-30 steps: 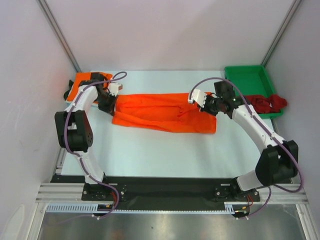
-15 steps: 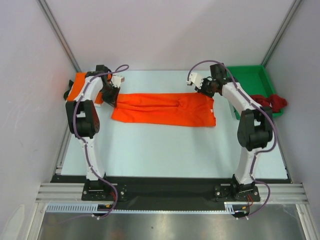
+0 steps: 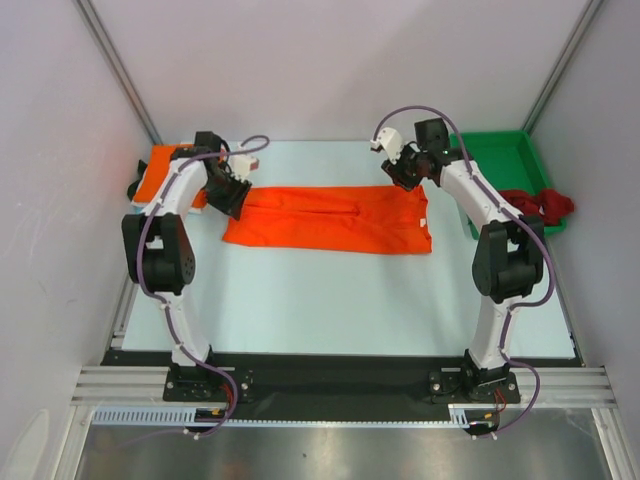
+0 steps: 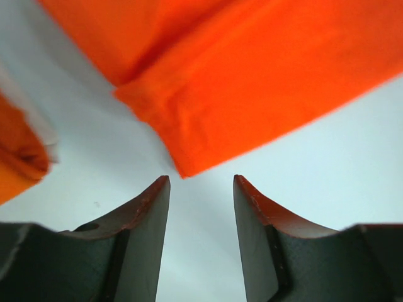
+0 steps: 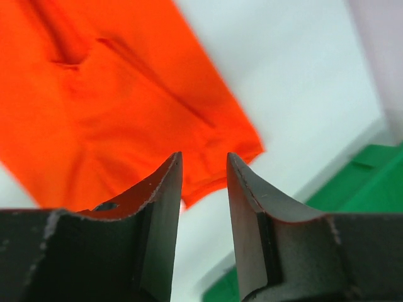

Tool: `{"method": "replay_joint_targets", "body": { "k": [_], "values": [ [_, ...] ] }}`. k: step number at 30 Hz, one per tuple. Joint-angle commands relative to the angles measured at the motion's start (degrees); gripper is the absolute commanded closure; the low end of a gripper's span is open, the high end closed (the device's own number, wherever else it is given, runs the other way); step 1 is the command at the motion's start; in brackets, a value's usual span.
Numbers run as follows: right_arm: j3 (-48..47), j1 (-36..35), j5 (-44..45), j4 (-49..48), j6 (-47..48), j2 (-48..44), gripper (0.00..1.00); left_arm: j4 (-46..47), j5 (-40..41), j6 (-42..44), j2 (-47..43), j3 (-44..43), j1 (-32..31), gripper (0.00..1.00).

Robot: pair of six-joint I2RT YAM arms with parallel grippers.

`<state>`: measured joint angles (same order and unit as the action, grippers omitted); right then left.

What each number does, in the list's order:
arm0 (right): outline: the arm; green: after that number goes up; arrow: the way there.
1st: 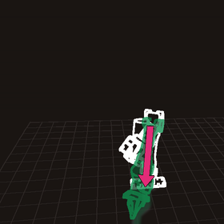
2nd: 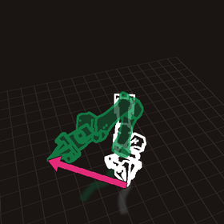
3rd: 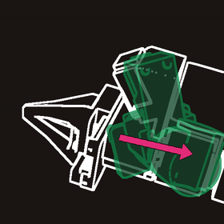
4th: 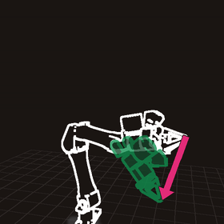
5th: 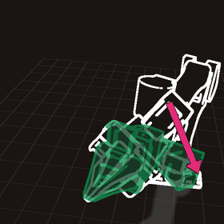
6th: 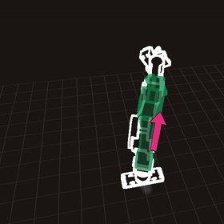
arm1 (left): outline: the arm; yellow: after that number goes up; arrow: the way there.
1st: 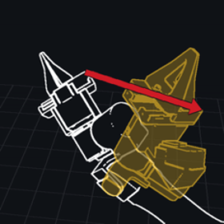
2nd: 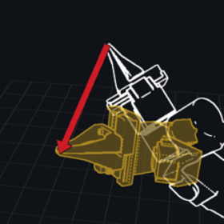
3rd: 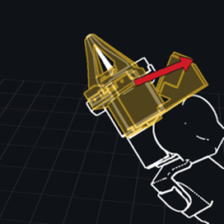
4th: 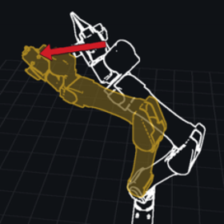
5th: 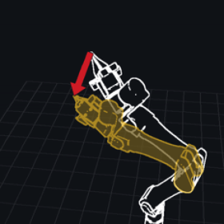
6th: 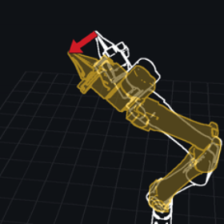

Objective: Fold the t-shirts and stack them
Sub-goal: Fold the tshirt

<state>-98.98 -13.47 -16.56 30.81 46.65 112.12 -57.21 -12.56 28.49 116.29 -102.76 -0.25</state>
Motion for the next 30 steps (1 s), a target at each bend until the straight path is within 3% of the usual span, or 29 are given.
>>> {"method": "replay_joint_targets", "body": {
  "k": [1, 6, 18, 22, 25, 30],
  "values": [
    [0.98, -0.5, -3.21, 6.97, -5.43, -0.24, 0.61, 0.34, -0.46, 11.31, -4.49, 6.94, -3.7, 0.51],
    [1.42, 0.12, -3.92, 7.51, -9.12, -0.31, 0.61, -1.32, 3.14, 19.74, -1.87, 10.39, -4.14, 0.52],
    [7.39, -0.76, -2.61, 6.72, -7.9, -4.18, 0.61, -2.82, 6.58, 23.72, 7.37, 3.62, -4.06, 0.54],
    [8.54, -1.29, -1.29, 6.46, -6.84, -4.54, 0.61, -4.48, 6.58, 24.24, 9.57, 3.0, -4.05, 0.65],
    [8.54, -1.38, 0.2, 5.76, -7.1, -3.84, 0.61, -4.84, 6.14, 24.59, 8.96, 5.1, -4.06, 0.9],
    [7.93, -0.76, 2.75, 2.86, -9.29, 0.54, 0.61, -4.32, 4.56, 23.98, 5.01, 10.38, -4.14, 1.0]
  ]
}}
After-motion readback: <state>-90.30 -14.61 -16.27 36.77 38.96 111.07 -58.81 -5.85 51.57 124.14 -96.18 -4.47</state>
